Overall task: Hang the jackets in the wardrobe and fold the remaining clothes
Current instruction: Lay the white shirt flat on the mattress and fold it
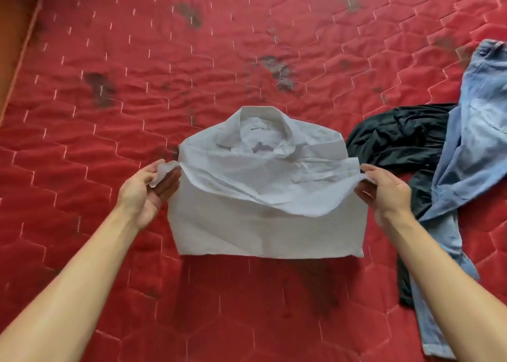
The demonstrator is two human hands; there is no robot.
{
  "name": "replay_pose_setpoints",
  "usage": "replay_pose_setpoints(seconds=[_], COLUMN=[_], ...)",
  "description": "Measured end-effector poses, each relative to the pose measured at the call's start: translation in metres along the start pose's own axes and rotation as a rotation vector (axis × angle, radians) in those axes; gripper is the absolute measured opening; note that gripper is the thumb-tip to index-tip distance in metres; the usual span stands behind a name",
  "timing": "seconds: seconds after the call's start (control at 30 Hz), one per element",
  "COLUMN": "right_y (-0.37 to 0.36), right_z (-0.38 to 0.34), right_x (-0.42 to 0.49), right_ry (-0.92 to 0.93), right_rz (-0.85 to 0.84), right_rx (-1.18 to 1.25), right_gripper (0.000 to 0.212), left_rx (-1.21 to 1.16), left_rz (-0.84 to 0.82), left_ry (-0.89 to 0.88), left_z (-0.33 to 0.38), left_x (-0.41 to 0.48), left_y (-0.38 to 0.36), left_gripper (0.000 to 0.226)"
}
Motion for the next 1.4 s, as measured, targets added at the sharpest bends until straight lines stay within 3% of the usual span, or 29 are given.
replay_pose_setpoints(seconds=[0.17,0.33,0.4,0.47,0.53,0.6,0.7,0.83,0.97,1.13,1.2,1.3,1.4], right_y=[-0.062,-0.102,-0.104,-0.097,-0.088,-0.085,-0.081,-0.066,-0.038,-0.001,0.006,0.014,0.029], right_z=[-0.062,-0.07,-0.059,-0.046,-0.031,-0.016,0.002,0.018,0.042,0.074,0.082,0.081,0.077], right_x=[0.093,0.163,0.172,0.172,0.171,0.172,0.173,0.152,0.119,0.083,0.074,0.068,0.071], right_ry=[0.014,-0.012,0.017,0.134,0.299,0.469,0.615,0.55,0.512,0.321,0.197,0.127,0.098], right_rz=[-0.03,-0.086,-0.105,-0.082,-0.055,-0.026,0.082,0.226,0.325,0.316,0.243,0.269,0.313], right_rx=[-0.026,-0.116,-0.295,-0.554,-0.775,-0.964,-1.157,-1.109,-1.03,-0.919,-0.784,-0.672,-0.644], right_gripper=[0.023,0.024,0.046,0.054,0.053,0.053,0.051,0.057,0.07,0.061,0.053,0.038,0.022], left_rx=[-0.023,0.029,0.234,0.651,1.115,1.318,1.263,1.194,1.13,1.095,1.097,1.127,1.124], left_rz=[0.101,0.128,0.031,-0.103,-0.225,-0.239,-0.07,0.242,0.351,0.341,0.23,0.028,-0.033], left_ry=[-0.062,-0.097,-0.055,-0.093,-0.261,-0.354,-0.312,-0.282,-0.262,-0.218,-0.22,-0.205,-0.207], left_z=[0.021,0.003,-0.017,-0.037,-0.055,-0.075,-0.094,-0.097,-0.103,-0.11,-0.112,-0.11,-0.099], left_x=[0.097,0.165,0.172,0.166,0.156,0.148,0.13,0.088,0.059,0.028,0.022,0.023,0.026], left_y=[-0.047,-0.074,-0.078,-0.073,-0.066,-0.054,-0.04,-0.041,-0.031,-0.01,-0.002,0.016,0.036], left_gripper=[0.046,0.042,0.063,0.095,0.09,0.079,0.077,0.055,0.049,0.048,0.041,0.038,0.047])
Point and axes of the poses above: each hand's wrist, its own x-axis towards the middle knuckle, its own y-axis out of the back of the hand, z = x × y, the point moved 5 cm from there along x, towards the middle knuckle, and after that the axes turned 15 degrees about -y, right-handed, at the moved point
